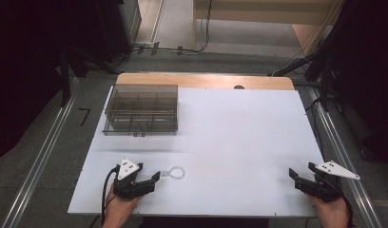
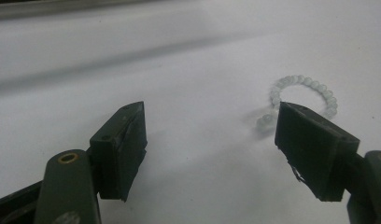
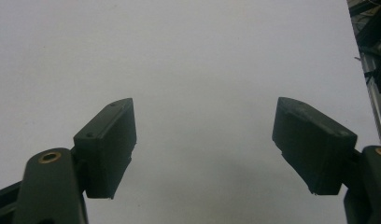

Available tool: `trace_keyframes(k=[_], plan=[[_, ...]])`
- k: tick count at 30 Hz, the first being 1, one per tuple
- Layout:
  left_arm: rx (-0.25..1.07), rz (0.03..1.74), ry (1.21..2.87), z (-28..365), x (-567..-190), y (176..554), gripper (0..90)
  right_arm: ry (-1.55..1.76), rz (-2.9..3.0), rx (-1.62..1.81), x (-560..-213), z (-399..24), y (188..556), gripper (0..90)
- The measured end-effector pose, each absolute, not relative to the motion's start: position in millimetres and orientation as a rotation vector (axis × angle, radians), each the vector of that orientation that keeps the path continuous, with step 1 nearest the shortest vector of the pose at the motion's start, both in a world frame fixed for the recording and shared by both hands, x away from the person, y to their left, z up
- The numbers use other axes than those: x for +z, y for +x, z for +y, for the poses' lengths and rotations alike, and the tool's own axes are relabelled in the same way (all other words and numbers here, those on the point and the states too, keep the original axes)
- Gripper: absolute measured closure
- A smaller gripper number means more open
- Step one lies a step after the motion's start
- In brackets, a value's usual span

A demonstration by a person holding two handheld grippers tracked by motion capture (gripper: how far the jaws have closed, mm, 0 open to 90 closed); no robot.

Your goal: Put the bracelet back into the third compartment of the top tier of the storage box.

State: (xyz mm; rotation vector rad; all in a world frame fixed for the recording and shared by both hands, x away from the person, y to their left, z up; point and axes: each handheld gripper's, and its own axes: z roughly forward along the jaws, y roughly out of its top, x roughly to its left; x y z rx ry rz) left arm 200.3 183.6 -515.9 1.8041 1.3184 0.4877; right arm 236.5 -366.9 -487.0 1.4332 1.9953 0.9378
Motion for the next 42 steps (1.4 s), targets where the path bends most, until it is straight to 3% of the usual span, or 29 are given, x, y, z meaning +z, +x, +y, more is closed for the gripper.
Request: trace_keyframes(k=[31,42], plan=[[0.464,1.251,1.855,168,-516,206,34.2,1.429,2.007,0.931,-488,-365,237,20.2],[0.481,1.223,1.877,158,-515,207,41.4,1.428,2.007,0.929,-488,-366,237,20.2]])
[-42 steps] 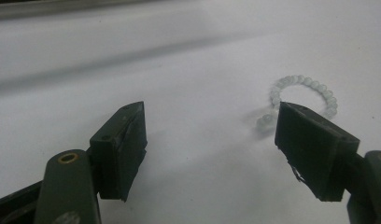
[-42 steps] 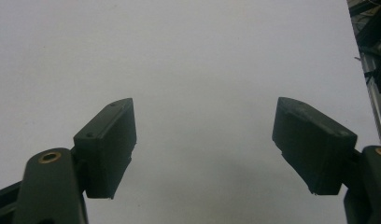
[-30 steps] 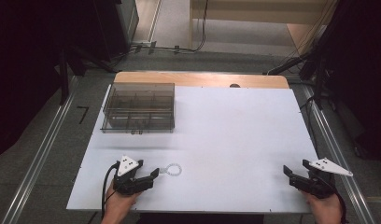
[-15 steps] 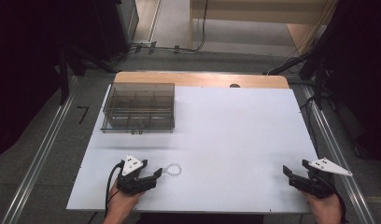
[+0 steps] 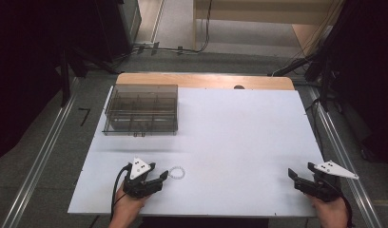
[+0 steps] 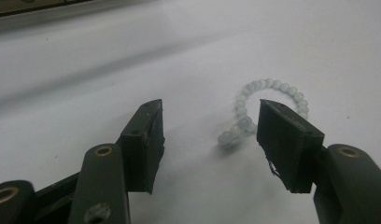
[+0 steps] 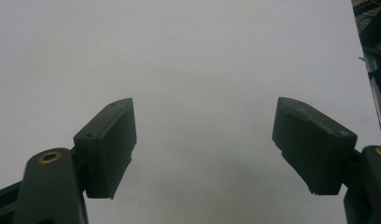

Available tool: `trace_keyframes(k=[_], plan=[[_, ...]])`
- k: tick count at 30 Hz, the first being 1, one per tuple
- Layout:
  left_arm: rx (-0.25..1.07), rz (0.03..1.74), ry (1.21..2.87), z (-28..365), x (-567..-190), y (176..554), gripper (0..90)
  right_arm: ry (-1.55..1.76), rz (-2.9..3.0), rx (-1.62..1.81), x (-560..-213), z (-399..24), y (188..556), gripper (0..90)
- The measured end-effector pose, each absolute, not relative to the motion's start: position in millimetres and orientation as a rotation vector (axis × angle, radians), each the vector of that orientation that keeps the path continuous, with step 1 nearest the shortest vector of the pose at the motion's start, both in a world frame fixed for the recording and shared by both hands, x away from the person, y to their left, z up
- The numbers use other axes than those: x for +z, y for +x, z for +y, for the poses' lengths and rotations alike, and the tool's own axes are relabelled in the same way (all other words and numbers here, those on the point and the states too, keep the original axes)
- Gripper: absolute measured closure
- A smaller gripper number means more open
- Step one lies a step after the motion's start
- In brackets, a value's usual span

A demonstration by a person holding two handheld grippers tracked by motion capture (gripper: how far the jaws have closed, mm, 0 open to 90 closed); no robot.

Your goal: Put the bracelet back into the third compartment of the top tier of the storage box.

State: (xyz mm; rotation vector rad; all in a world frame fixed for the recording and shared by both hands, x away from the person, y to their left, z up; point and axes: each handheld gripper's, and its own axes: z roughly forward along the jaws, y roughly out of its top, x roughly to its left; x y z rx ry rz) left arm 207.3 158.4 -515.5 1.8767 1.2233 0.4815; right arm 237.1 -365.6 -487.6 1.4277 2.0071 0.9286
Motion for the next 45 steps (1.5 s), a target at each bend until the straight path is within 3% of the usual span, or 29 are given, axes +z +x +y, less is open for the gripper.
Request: trace_keyframes(k=[14,25,45], plan=[[0.44,1.166,1.923,150,-516,210,58.4,1.427,2.007,0.929,-487,-366,237,20.2],[0.423,1.122,1.979,145,-516,210,84.2,1.426,2.007,0.931,-487,-366,237,20.2],[0.44,1.105,1.858,150,-504,207,84.9,1.428,2.007,0.929,-488,-366,237,20.2]])
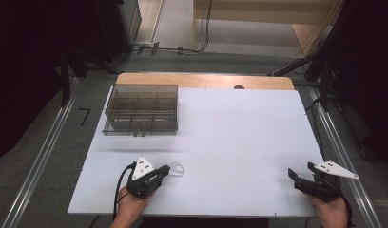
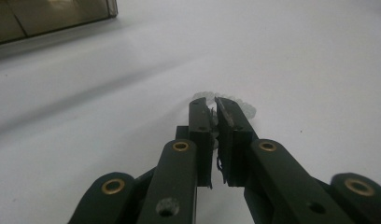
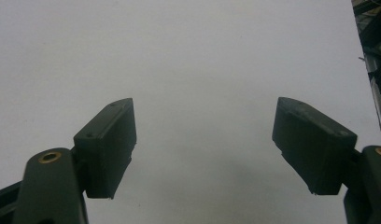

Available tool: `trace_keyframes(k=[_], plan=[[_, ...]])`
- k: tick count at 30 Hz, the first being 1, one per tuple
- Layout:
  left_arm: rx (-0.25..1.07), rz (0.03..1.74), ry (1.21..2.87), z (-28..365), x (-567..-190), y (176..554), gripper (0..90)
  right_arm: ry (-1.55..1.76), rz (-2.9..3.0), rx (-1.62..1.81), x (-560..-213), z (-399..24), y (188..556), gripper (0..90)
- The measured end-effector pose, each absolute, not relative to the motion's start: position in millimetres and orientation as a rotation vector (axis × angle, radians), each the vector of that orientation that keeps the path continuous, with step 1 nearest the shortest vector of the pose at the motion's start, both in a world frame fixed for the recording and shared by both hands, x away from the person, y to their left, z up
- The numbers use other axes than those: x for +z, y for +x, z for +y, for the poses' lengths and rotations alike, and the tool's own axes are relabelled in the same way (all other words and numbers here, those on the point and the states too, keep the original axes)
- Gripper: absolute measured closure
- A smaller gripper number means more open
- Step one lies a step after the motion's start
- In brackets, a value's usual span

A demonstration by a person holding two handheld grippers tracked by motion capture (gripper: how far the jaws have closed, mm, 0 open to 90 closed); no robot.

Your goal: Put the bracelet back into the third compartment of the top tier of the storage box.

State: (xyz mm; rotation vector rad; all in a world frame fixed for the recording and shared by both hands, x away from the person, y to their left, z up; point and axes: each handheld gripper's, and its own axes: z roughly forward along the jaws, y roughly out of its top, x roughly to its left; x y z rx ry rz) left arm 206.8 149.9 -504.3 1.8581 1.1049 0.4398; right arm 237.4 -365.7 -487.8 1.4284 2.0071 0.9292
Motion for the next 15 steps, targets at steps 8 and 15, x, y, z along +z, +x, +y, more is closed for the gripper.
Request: trace_keyframes(k=[8,15], plan=[[0.484,1.102,1.772,155,-493,205,84.9,1.43,2.009,0.928,-488,-366,238,20.2],[0.5,1.097,1.728,158,-489,204,84.9,1.43,2.009,0.926,-488,-366,238,20.2]])
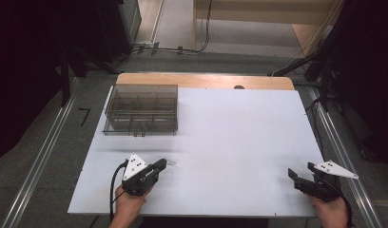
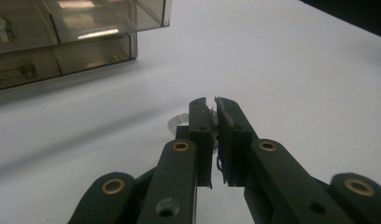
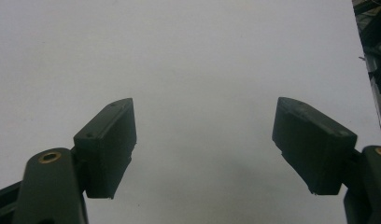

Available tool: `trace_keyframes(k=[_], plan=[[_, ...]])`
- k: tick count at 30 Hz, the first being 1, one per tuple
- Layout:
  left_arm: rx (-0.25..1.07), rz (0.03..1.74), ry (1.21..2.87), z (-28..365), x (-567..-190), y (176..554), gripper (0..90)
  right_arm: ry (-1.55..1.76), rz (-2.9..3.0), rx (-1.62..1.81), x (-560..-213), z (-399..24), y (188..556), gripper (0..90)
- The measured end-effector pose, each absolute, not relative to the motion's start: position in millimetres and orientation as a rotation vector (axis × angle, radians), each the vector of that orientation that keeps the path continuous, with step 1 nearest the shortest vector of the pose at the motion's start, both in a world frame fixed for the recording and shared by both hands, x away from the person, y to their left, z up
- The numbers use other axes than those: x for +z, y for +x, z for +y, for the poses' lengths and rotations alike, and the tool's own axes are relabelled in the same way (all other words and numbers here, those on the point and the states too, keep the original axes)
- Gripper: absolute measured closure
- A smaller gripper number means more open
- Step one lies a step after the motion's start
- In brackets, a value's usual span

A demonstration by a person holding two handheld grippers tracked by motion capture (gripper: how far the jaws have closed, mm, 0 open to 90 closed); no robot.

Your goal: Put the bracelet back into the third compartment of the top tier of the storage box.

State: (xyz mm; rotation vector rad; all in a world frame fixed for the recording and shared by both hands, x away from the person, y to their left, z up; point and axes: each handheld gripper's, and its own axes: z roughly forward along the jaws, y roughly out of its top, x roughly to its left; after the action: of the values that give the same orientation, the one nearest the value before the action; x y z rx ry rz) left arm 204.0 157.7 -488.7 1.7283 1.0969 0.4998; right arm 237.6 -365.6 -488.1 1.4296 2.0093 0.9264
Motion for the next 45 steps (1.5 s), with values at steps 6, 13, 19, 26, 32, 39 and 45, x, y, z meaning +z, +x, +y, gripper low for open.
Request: trace_keyframes(k=[6,13,19,26,32,39,45], plan=[[0.509,1.101,1.69,160,-483,205,84.9,1.429,2.012,0.921,-488,-365,238,20.2],[0.517,1.11,1.654,162,-478,208,84.9,1.428,2.012,0.921,-489,-366,238,20.2],[0.518,1.117,1.627,162,-474,210,84.9,1.428,2.012,0.922,-488,-366,238,20.2],[0.521,1.118,1.602,163,-468,212,84.9,1.428,2.013,0.921,-489,-366,238,20.2],[0.525,1.112,1.585,164,-464,212,84.9,1.426,2.015,0.922,-489,-366,238,20.2],[0.53,1.105,1.573,164,-462,213,84.9,1.428,2.014,0.921,-489,-366,238,20.2],[0.537,1.101,1.55,165,-457,214,84.9,1.427,2.015,0.92,-489,-366,238,20.2]])
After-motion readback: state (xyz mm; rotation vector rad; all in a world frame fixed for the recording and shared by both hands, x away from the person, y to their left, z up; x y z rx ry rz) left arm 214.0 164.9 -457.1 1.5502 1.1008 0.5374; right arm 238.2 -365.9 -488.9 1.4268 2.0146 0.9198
